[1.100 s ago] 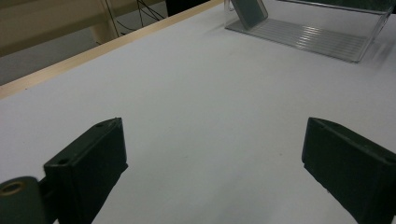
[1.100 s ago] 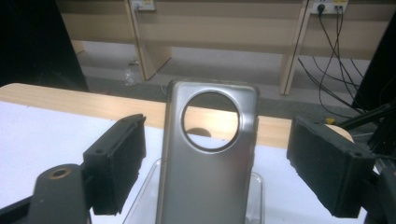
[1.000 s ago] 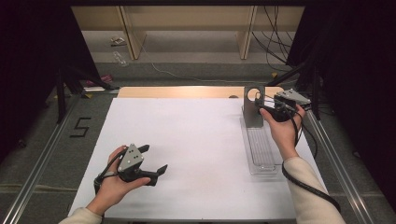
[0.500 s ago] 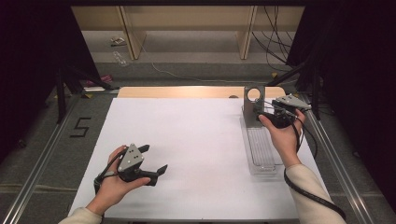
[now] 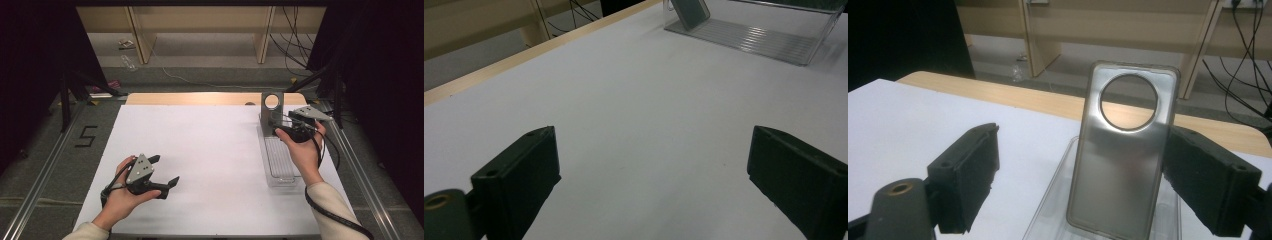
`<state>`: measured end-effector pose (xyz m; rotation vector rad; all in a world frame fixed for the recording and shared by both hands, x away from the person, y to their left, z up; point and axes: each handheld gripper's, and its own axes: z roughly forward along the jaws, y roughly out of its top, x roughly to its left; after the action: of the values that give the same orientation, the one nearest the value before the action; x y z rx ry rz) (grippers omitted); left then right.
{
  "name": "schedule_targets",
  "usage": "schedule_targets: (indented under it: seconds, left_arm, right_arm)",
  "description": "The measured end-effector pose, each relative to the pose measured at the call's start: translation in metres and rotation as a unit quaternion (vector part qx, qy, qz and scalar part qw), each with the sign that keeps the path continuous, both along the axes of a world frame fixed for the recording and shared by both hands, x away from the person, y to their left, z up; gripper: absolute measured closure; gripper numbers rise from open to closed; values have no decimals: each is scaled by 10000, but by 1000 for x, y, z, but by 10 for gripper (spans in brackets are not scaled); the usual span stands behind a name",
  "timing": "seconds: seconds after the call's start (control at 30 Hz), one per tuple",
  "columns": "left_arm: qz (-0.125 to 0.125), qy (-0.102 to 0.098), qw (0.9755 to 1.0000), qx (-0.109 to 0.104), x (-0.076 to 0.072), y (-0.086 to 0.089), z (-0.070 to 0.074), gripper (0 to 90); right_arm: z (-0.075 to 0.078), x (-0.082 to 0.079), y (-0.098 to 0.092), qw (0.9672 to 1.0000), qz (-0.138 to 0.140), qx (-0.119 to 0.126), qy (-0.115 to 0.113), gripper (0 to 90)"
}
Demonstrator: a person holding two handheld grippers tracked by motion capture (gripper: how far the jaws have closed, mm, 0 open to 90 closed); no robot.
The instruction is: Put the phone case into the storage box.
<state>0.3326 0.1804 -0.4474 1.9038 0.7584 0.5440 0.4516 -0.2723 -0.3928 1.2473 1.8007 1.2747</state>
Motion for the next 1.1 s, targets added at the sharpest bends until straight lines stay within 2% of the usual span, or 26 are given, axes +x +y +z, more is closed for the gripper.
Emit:
schedule_targets:
  seconds: [0.6, 1.1]
  left_arm:
    - [7, 28, 10000, 4, 1, 1, -1, 62]
    - [29, 32, 10000, -6, 1, 2, -1, 62]
  right_arm:
    - [1, -25, 7, 9986, 522, -34, 24, 162]
    - [-1, -48, 6, 9952, 978, 71, 43, 160]
